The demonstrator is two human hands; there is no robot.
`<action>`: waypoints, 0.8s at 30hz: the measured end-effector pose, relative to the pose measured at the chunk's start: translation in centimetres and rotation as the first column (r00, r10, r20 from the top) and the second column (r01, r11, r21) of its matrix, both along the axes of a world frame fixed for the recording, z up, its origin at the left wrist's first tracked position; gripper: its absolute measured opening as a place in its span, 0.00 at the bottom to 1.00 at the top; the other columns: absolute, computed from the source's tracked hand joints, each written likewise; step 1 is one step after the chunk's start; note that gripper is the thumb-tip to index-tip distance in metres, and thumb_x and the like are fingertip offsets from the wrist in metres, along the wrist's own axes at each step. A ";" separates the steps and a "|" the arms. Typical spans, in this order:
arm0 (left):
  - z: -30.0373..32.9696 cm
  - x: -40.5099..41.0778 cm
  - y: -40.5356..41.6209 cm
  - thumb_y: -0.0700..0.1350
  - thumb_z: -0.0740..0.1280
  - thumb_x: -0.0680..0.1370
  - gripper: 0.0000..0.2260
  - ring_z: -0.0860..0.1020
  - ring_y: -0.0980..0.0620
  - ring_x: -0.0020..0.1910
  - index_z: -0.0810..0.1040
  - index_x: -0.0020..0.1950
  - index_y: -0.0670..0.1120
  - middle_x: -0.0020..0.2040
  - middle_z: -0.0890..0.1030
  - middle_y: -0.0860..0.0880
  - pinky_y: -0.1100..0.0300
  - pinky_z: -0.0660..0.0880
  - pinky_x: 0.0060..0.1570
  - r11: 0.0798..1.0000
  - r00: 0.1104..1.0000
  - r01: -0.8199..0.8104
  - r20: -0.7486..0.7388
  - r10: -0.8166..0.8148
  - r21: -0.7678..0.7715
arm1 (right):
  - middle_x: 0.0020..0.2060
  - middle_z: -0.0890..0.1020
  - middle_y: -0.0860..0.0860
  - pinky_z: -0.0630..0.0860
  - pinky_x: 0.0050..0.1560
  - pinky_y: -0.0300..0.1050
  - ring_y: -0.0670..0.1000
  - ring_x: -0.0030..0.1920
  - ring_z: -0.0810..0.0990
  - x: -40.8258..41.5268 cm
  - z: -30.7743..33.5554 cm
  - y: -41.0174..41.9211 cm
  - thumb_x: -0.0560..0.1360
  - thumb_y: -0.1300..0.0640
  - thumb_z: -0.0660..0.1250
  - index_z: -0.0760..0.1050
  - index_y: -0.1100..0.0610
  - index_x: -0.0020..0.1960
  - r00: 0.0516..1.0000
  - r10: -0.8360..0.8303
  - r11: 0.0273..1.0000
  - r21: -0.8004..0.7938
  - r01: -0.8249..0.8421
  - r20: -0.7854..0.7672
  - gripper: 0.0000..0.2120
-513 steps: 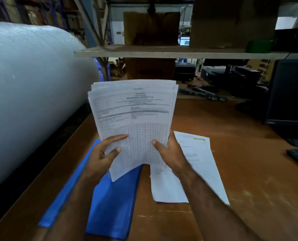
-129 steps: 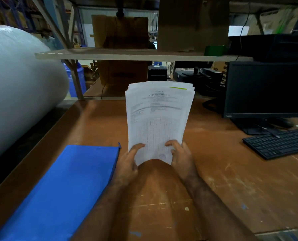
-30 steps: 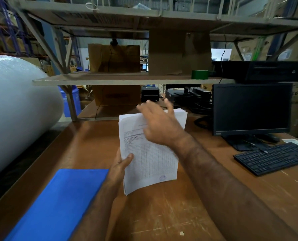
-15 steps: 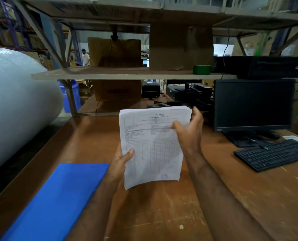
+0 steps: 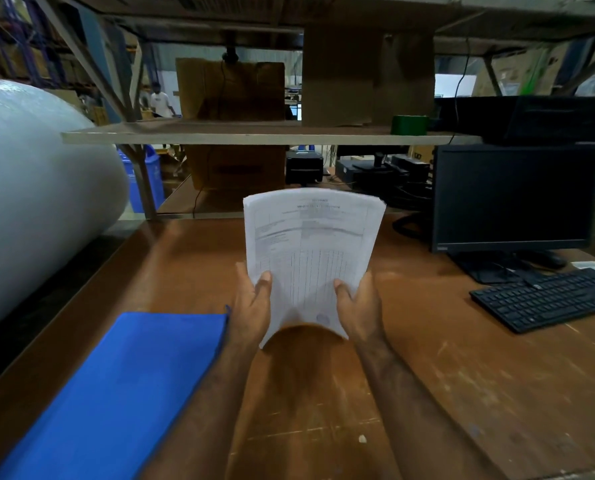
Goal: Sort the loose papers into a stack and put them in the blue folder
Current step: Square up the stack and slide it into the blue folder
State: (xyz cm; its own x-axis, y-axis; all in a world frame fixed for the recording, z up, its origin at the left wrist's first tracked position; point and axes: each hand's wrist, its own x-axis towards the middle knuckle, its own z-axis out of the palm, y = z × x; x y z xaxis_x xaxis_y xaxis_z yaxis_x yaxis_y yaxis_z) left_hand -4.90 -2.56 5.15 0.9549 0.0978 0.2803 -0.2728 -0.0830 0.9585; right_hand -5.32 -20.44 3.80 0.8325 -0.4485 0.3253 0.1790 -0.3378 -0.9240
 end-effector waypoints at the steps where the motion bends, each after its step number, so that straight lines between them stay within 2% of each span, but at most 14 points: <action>1: -0.7 -0.1 -0.2 0.49 0.59 0.86 0.08 0.78 0.53 0.56 0.63 0.64 0.56 0.54 0.76 0.61 0.55 0.77 0.53 0.999 1.000 -0.017 -0.004 0.018 0.046 | 0.55 0.78 0.49 0.75 0.50 0.42 0.51 0.55 0.79 -0.3 -1.0 0.4 0.82 0.59 0.65 0.67 0.59 0.68 1.000 -0.002 0.999 -0.052 0.002 -0.009 0.17; 3: -1.8 -0.5 -0.6 0.45 0.59 0.86 0.08 0.77 0.53 0.54 0.62 0.62 0.52 0.52 0.74 0.61 0.64 0.74 0.48 0.994 0.998 -0.059 -0.005 0.059 0.097 | 0.53 0.76 0.50 0.76 0.47 0.43 0.52 0.53 0.79 -0.9 -2.5 1.1 0.83 0.59 0.63 0.65 0.57 0.65 1.000 0.010 0.994 -0.105 -0.010 -0.003 0.13; 5: -2.0 -0.7 -0.8 0.43 0.59 0.86 0.07 0.75 0.59 0.51 0.62 0.61 0.51 0.51 0.73 0.61 0.72 0.71 0.43 0.990 0.996 -0.082 -0.005 0.084 0.116 | 0.51 0.76 0.50 0.77 0.42 0.38 0.49 0.47 0.79 -0.9 -2.9 1.4 0.83 0.60 0.62 0.64 0.58 0.65 0.999 -0.029 0.994 -0.109 0.032 0.025 0.12; 7: -2.0 -0.7 -0.9 0.43 0.59 0.86 0.08 0.75 0.64 0.50 0.62 0.62 0.51 0.52 0.74 0.61 0.72 0.73 0.43 0.989 0.996 -0.091 -0.010 0.093 0.120 | 0.51 0.76 0.49 0.74 0.38 0.32 0.42 0.43 0.77 -0.6 -2.8 1.3 0.83 0.60 0.62 0.64 0.60 0.66 0.997 -0.062 0.992 -0.108 0.066 0.036 0.14; 9: -2.3 -0.7 -0.8 0.43 0.59 0.86 0.09 0.75 0.62 0.51 0.63 0.65 0.49 0.54 0.75 0.57 0.71 0.72 0.46 0.987 0.995 -0.093 -0.018 0.096 0.128 | 0.51 0.77 0.51 0.79 0.41 0.42 0.47 0.46 0.79 -0.4 -3.2 1.2 0.83 0.60 0.62 0.63 0.59 0.65 0.997 -0.065 0.989 -0.131 0.068 0.031 0.13; 11: -2.5 -1.0 -0.9 0.42 0.59 0.86 0.10 0.75 0.62 0.48 0.65 0.67 0.44 0.53 0.75 0.54 0.75 0.72 0.41 0.982 0.994 -0.094 -0.038 0.101 0.163 | 0.51 0.78 0.52 0.82 0.45 0.53 0.55 0.49 0.81 -0.3 -3.6 1.0 0.83 0.60 0.62 0.64 0.59 0.64 0.998 -0.056 0.981 -0.186 0.057 0.008 0.12; 13: -2.4 -0.9 -1.1 0.42 0.58 0.86 0.10 0.75 0.62 0.47 0.65 0.67 0.42 0.52 0.75 0.54 0.76 0.71 0.39 0.981 0.995 -0.079 -0.041 0.087 0.179 | 0.49 0.77 0.51 0.81 0.44 0.51 0.55 0.49 0.81 -0.1 -3.5 0.9 0.83 0.59 0.62 0.64 0.58 0.62 0.997 -0.071 0.971 -0.229 0.071 0.006 0.10; 16: -2.1 -0.8 -1.5 0.43 0.58 0.86 0.14 0.77 0.52 0.55 0.65 0.72 0.42 0.59 0.77 0.49 0.66 0.72 0.50 0.988 0.994 -0.071 -0.069 0.081 0.139 | 0.47 0.77 0.51 0.79 0.40 0.48 0.54 0.46 0.81 0.0 -3.5 0.4 0.83 0.57 0.62 0.65 0.61 0.63 0.994 -0.109 0.959 -0.262 0.109 0.015 0.12; 17: -2.2 -0.9 -1.5 0.43 0.58 0.86 0.15 0.76 0.51 0.57 0.65 0.73 0.42 0.61 0.76 0.48 0.66 0.72 0.52 0.988 0.993 -0.069 -0.087 0.082 0.135 | 0.46 0.77 0.51 0.78 0.39 0.47 0.55 0.45 0.81 0.0 -3.8 0.3 0.83 0.57 0.62 0.66 0.63 0.64 0.993 -0.115 0.950 -0.290 0.114 0.011 0.13; 19: -2.4 -1.3 -1.4 0.43 0.58 0.87 0.17 0.76 0.52 0.59 0.64 0.75 0.41 0.63 0.76 0.49 0.70 0.71 0.54 0.987 0.991 -0.064 -0.108 0.080 0.148 | 0.45 0.78 0.52 0.76 0.35 0.46 0.56 0.43 0.81 -0.2 -4.3 0.3 0.83 0.55 0.62 0.68 0.64 0.63 0.992 -0.127 0.935 -0.335 0.121 0.002 0.15; 20: -2.4 -1.3 -1.3 0.43 0.57 0.87 0.16 0.77 0.56 0.58 0.64 0.74 0.42 0.62 0.77 0.52 0.74 0.70 0.54 0.987 0.992 -0.059 -0.097 0.074 0.148 | 0.44 0.78 0.52 0.75 0.34 0.44 0.54 0.41 0.81 -0.3 -4.4 0.3 0.83 0.55 0.62 0.68 0.64 0.63 0.990 -0.141 0.929 -0.345 0.133 0.002 0.15; 21: -2.5 -1.4 -1.3 0.43 0.57 0.87 0.15 0.76 0.60 0.57 0.65 0.73 0.43 0.61 0.76 0.55 0.77 0.69 0.54 0.989 0.993 -0.048 -0.097 0.062 0.141 | 0.43 0.78 0.52 0.72 0.31 0.40 0.53 0.39 0.79 -0.3 -4.5 0.2 0.83 0.54 0.63 0.69 0.64 0.62 0.987 -0.160 0.924 -0.351 0.149 0.000 0.14; 22: -2.6 -1.2 -1.2 0.43 0.57 0.87 0.14 0.76 0.61 0.59 0.65 0.72 0.43 0.62 0.76 0.56 0.75 0.70 0.57 0.989 0.993 -0.043 -0.100 0.058 0.142 | 0.42 0.77 0.51 0.68 0.29 0.36 0.51 0.38 0.78 -0.4 -4.5 0.1 0.83 0.54 0.63 0.69 0.64 0.61 0.984 -0.177 0.920 -0.356 0.163 -0.009 0.14; 24: -2.9 -0.7 -1.0 0.46 0.57 0.87 0.18 0.75 0.51 0.66 0.63 0.77 0.44 0.67 0.76 0.50 0.62 0.72 0.63 0.989 0.990 -0.031 -0.132 0.050 0.141 | 0.42 0.77 0.50 0.66 0.28 0.32 0.50 0.38 0.78 -0.3 -4.6 -0.1 0.83 0.53 0.63 0.70 0.64 0.60 0.984 -0.174 0.916 -0.373 0.147 -0.038 0.14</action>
